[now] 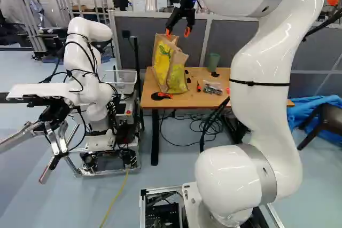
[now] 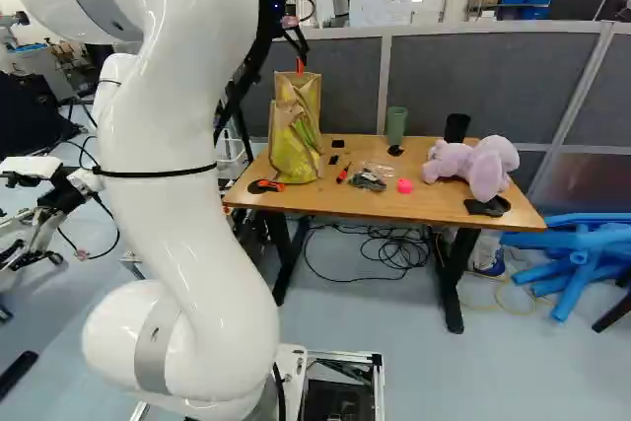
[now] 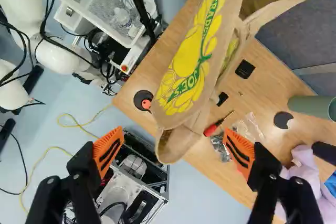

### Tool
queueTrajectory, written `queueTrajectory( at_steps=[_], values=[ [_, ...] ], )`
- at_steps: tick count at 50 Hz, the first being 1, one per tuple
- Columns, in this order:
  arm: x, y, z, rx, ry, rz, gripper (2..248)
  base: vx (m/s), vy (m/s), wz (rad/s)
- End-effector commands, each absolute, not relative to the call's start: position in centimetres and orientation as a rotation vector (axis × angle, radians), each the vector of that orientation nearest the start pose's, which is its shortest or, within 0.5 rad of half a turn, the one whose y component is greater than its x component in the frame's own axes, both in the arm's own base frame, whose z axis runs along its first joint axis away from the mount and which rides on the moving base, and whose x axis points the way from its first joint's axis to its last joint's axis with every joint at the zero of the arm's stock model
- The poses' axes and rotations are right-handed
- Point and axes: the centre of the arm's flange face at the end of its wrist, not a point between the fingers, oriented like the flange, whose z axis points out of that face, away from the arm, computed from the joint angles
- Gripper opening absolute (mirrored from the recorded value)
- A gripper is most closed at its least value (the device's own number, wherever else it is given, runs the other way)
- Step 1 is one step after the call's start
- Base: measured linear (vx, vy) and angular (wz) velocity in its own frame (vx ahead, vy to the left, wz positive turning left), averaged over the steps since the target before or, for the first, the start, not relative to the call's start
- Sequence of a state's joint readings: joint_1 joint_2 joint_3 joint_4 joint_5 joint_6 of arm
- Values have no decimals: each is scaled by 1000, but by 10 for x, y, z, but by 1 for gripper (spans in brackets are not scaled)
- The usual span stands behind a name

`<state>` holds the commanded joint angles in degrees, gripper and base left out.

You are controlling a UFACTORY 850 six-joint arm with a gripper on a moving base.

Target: Pick up the bag on the ground and place it on the table

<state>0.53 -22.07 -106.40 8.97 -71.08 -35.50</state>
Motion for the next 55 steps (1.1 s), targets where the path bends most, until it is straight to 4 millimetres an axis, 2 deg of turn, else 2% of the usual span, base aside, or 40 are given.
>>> queueTrajectory(
  at_steps=[55],
  values=[
    [606, 19, 746, -2904, -891, -407, 247, -142, -2, 11]
  ],
)
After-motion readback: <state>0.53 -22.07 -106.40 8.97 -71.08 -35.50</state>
